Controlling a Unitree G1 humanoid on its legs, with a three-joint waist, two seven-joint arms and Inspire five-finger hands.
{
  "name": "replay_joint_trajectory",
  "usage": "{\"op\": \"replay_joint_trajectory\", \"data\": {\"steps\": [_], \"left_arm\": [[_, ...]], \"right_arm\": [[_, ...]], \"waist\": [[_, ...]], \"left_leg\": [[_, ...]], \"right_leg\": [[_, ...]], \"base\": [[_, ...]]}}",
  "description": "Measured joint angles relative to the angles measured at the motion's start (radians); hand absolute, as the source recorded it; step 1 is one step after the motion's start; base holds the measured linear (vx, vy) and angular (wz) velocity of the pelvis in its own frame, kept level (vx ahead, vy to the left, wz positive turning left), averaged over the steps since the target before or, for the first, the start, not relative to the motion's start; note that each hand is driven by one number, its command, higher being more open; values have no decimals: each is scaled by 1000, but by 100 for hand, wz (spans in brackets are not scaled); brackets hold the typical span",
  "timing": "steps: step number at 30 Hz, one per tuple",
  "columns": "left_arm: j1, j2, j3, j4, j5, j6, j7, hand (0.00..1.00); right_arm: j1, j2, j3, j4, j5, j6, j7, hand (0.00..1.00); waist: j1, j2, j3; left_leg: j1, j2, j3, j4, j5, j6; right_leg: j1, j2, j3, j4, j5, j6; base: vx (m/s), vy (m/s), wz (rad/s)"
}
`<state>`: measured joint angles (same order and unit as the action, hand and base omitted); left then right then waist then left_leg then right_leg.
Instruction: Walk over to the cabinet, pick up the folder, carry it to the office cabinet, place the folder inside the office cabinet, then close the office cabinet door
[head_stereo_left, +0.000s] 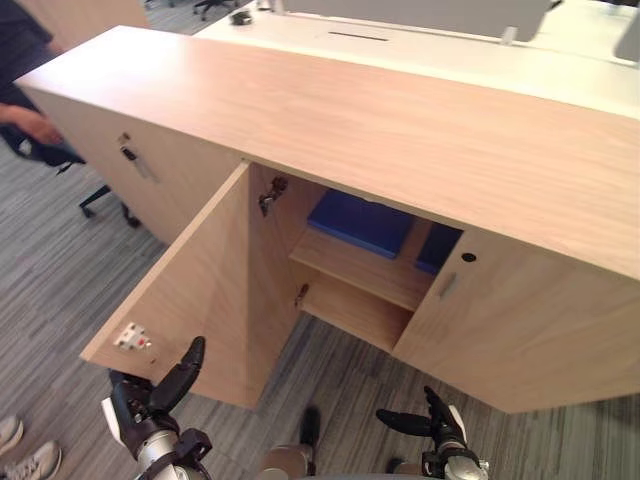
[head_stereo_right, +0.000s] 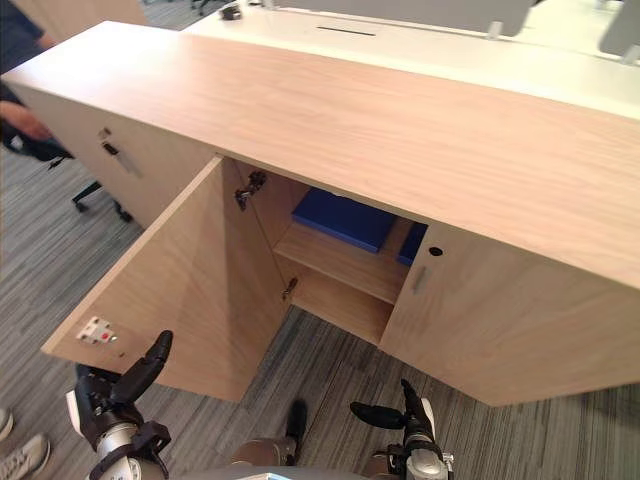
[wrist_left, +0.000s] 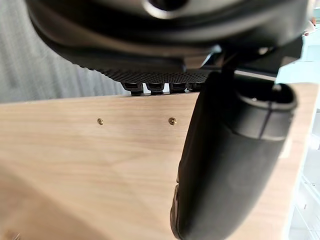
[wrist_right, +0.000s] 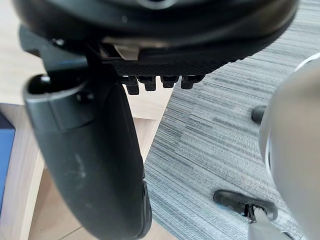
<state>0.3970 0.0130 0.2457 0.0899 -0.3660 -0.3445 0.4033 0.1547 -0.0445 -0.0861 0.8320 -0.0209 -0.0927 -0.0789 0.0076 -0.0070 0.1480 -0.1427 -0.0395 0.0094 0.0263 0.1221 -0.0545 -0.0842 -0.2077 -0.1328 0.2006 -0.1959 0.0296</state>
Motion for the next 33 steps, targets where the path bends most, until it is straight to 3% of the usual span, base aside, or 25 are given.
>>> {"op": "replay_joint_trajectory", "data": {"steps": [1,3,4,5,7,8,9,10,11,13,14,15,17,18,19,20,21,24,25,26,27,29,30,32,33], "left_arm": [[-14,5,20,5,-4,10,26,100],[-46,37,37,24,-7,22,34,100],[-56,76,30,24,-6,31,34,100],[-58,81,32,25,-7,26,36,100],[-69,87,29,23,-7,33,37,100],[-69,95,21,17,-7,31,37,100],[-68,92,14,2,-7,34,37,100],[-56,82,-14,-22,-7,43,37,100],[-16,78,-48,-58,-7,43,37,100],[44,65,-105,-104,-6,21,37,100],[96,41,-139,-132,-6,8,36,100],[111,37,-179,-150,-6,-10,36,100],[150,37,-236,-164,-6,-20,21,100],[174,38,-276,-151,-6,-17,15,100],[181,59,-296,-146,-7,-17,5,100],[188,103,-358,-155,-6,-17,-28,100],[205,111,-382,-152,-6,-17,-49,100],[203,143,-472,-109,-6,23,-138,100],[185,187,-533,-101,-2,35,-174,100],[123,200,-611,-61,4,63,-219,100],[94,195,-655,-34,6,75,-241,100],[-70,171,-810,69,16,123,-307,100],[-108,166,-832,73,16,130,-312,100],[-218,171,-935,72,31,148,-381,100],[-252,167,-995,73,38,160,-403,100]], "right_arm": [[-1,-18,-5,3,1,6,11,100],[-7,-16,-21,3,15,11,13,100],[-11,0,-24,6,18,11,15,100],[-20,-19,-24,19,20,13,22,100],[-17,-16,-33,22,28,17,24,100],[-17,-11,-39,21,33,17,23,100],[-17,-12,-42,21,36,15,21,100],[-19,-16,-52,25,36,17,19,100],[-17,-3,-44,34,36,14,14,100],[-23,-15,-57,43,40,11,12,100],[-23,-16,-53,46,40,14,11,100],[-6,-1,-58,38,49,6,3,100],[-21,-21,-74,56,66,11,-2,100],[-20,-31,-75,53,75,16,-2,100],[-16,-21,-68,54,75,13,-8,100],[0,-28,-66,49,75,3,-17,100],[-4,-38,-68,55,77,10,-9,100],[-5,-26,-59,42,76,4,-11,100],[3,6,-45,45,78,3,-11,100],[5,-13,-44,39,104,1,-8,100],[-6,-28,-39,38,107,-1,-7,100],[-34,-56,-4,43,107,12,-11,100],[-36,-55,7,43,106,11,-13,100],[-41,-49,40,46,104,11,-17,100],[-45,-52,52,46,105,11,-20,100]], "waist": [[0,17,1],[-6,13,26],[-30,-31,35],[-26,-6,34],[-31,-20,38],[-46,-31,37],[-51,-32,36],[-52,-32,35],[-52,-61,38],[-45,-40,34],[-46,-39,27],[-50,-53,22],[-41,-25,17],[-50,-3,1],[-54,-13,-14],[-45,-17,-15],[-42,-6,-17],[-47,-11,-18],[-59,-53,-24],[-71,-32,-26],[-71,3,-35],[-96,51,-40],[-105,53,-45],[-117,11,-46],[-133,17,-46]], "left_leg": [[-7,21,-21,95,-135,43],[74,9,37,-53,-109,-5],[47,-24,35,29,-111,12],[69,-10,38,44,-160,53],[122,-26,71,-71,-130,4],[134,-49,68,-101,-129,3],[139,-52,67,-113,-125,3],[141,-64,77,-118,-125,-20],[124,-73,69,-67,-142,-2],[116,-78,89,-43,-148,40],[139,-72,95,-88,-162,19],[97,-99,79,-21,-182,42],[83,-90,97,-9,-155,103],[93,-75,96,-59,-163,58],[94,-84,91,-61,-185,8],[77,-91,75,5,-132,61],[107,-81,88,-36,-107,93],[142,-102,100,-116,-110,98],[128,-146,96,-96,-134,67],[81,-138,74,61,-159,105],[93,-119,85,23,-202,164],[115,-68,117,-54,-177,131],[117,-66,121,-64,-168,118],[115,-91,150,-77,-158,102],[105,-90,164,-75,-157,101]], "right_leg": [[-9,22,20,-18,11,14],[19,8,60,-79,56,8],[0,-46,67,-85,63,8],[-5,-24,82,-89,73,22],[1,-27,110,-138,116,17],[-1,-35,127,-141,141,-11],[-2,-39,133,-131,154,-3],[-20,-42,118,-94,198,9],[-41,-75,115,-69,218,13],[-28,-59,121,-80,247,66],[-32,-59,102,-100,300,61],[-57,-86,95,-96,312,48],[-43,-74,105,-124,331,86],[-68,-36,94,-77,307,84],[-89,-41,91,-50,289,69],[-88,-41,67,-39,285,67],[-79,-28,78,-56,283,74],[-48,-34,78,-135,318,79],[-78,-74,90,-136,253,59],[-96,-63,91,-135,252,94],[-92,-38,99,-139,255,90],[-124,47,97,-50,246,70],[-118,65,94,-40,247,68],[-104,77,95,-85,256,62],[-109,87,124,-108,273,58]], "base": [[39,77,-54],[-7,122,-27],[-7,143,-6],[22,172,-9],[7,145,-12],[-52,135,19],[-82,133,29],[-74,92,18],[-59,118,12],[-25,118,-18],[-3,155,-24],[15,138,-8],[-47,145,-13],[-74,102,-13],[54,6,32],[141,-25,30],[132,-15,12],[-47,44,-28],[-34,37,-2],[-2,42,-15],[5,102,-36],[-83,76,-46],[-69,13,-22],[-63,-26,-66],[-33,-10,-106]]}}
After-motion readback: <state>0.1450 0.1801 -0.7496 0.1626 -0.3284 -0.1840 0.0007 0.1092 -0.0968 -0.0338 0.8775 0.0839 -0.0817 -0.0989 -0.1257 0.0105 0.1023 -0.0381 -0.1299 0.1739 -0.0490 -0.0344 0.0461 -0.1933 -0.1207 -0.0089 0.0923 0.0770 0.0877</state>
